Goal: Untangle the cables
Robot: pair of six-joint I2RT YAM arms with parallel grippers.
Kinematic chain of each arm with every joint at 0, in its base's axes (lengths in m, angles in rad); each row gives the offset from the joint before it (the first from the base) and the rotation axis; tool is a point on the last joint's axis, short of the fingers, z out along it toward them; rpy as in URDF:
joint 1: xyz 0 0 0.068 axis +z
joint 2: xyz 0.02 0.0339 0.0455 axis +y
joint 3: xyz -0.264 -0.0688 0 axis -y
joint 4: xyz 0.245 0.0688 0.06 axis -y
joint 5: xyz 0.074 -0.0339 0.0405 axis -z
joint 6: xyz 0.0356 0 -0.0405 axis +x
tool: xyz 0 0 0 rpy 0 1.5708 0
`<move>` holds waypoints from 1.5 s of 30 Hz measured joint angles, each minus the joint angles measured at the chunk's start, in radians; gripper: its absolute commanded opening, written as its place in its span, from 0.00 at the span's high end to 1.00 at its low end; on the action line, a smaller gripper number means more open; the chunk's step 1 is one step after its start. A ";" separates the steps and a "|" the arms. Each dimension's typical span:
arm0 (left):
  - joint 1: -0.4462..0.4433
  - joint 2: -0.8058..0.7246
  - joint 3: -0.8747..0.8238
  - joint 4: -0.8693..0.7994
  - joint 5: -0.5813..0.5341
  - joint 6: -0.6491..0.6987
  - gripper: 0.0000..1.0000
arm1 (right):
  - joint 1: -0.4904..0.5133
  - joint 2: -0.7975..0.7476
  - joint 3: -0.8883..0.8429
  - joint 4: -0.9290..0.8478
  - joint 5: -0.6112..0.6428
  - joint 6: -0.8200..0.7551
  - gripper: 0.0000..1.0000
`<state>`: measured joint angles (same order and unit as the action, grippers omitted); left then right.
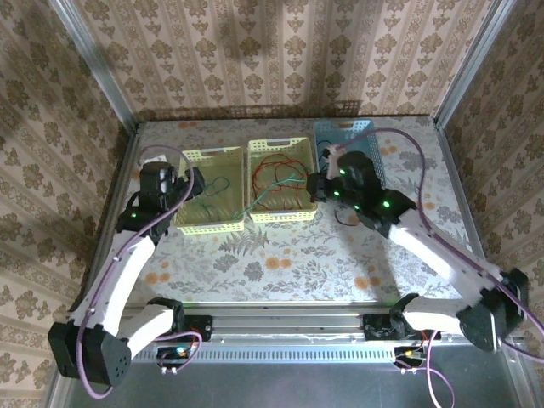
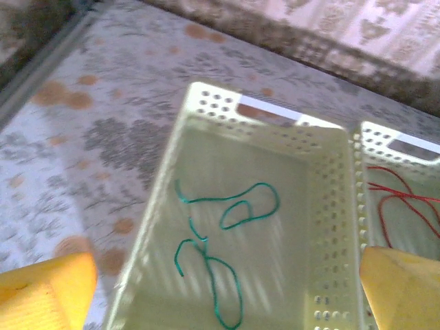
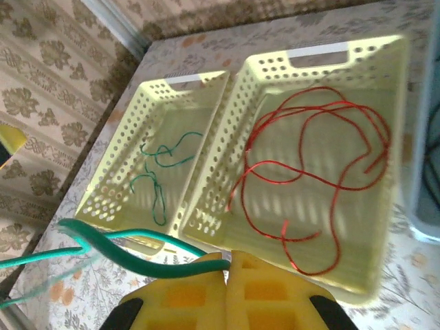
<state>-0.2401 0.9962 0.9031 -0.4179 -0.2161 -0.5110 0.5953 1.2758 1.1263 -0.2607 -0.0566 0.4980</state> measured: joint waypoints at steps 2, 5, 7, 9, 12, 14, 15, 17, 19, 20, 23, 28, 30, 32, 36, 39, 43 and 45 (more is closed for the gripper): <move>0.006 -0.030 -0.027 -0.039 -0.038 -0.027 0.01 | 0.021 0.108 0.104 0.006 -0.001 0.003 1.00; 0.017 -0.051 -0.060 -0.083 -0.066 -0.052 0.01 | 0.040 0.253 0.243 0.010 -0.004 0.008 1.00; 0.021 -0.051 -0.067 -0.102 -0.074 -0.062 0.01 | 0.048 0.338 0.317 0.002 -0.005 0.011 1.00; 0.025 -0.051 -0.068 -0.117 -0.077 -0.070 0.01 | 0.055 0.425 0.393 -0.015 -0.005 0.014 1.00; 0.026 -0.051 -0.068 -0.120 -0.077 -0.073 0.01 | 0.060 0.545 0.512 -0.079 -0.004 0.014 1.00; 0.026 -0.051 -0.068 -0.122 -0.077 -0.073 0.01 | 0.064 0.622 0.605 -0.142 -0.003 0.010 1.00; 0.026 -0.051 -0.068 -0.122 -0.077 -0.073 0.01 | 0.067 0.662 0.655 -0.175 -0.003 0.006 1.00; 0.026 -0.051 -0.068 -0.122 -0.077 -0.073 0.01 | 0.071 0.724 0.734 -0.239 -0.003 0.000 1.00; 0.026 -0.051 -0.068 -0.123 -0.076 -0.073 0.01 | 0.077 0.771 0.793 -0.301 -0.002 -0.006 1.00; 0.026 -0.051 -0.068 -0.123 -0.076 -0.073 0.01 | 0.082 0.791 0.820 -0.335 -0.002 -0.009 1.00; 0.027 -0.051 -0.068 -0.129 -0.076 -0.073 0.01 | 0.097 0.853 0.901 -0.417 0.000 -0.027 0.98; 0.032 -0.051 -0.068 -0.129 -0.068 -0.074 0.01 | 0.128 0.980 1.070 -0.528 0.006 -0.055 0.98; 0.032 -0.051 -0.068 -0.129 -0.063 -0.074 0.01 | 0.140 1.048 1.160 -0.567 0.013 -0.062 0.98; 0.032 -0.049 -0.068 -0.129 -0.055 -0.074 0.01 | 0.151 1.115 1.250 -0.608 0.026 -0.073 0.98; 0.032 -0.042 -0.068 -0.129 -0.042 -0.078 0.01 | 0.167 1.232 1.410 -0.679 0.057 -0.081 0.98; 0.032 -0.038 -0.068 -0.129 -0.031 -0.081 0.01 | 0.173 1.271 1.454 -0.708 0.080 -0.081 0.97; 0.033 -0.020 -0.068 -0.129 -0.019 -0.081 0.01 | 0.174 1.280 1.457 -0.716 0.101 -0.082 0.85; 0.032 -0.011 -0.068 -0.129 -0.016 -0.081 0.01 | 0.175 1.280 1.460 -0.714 0.106 -0.086 0.71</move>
<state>-0.2077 0.9852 0.8349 -0.5465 -0.2317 -0.5919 0.7708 2.5561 2.5862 -0.9749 0.0494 0.4118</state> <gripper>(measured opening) 0.992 0.170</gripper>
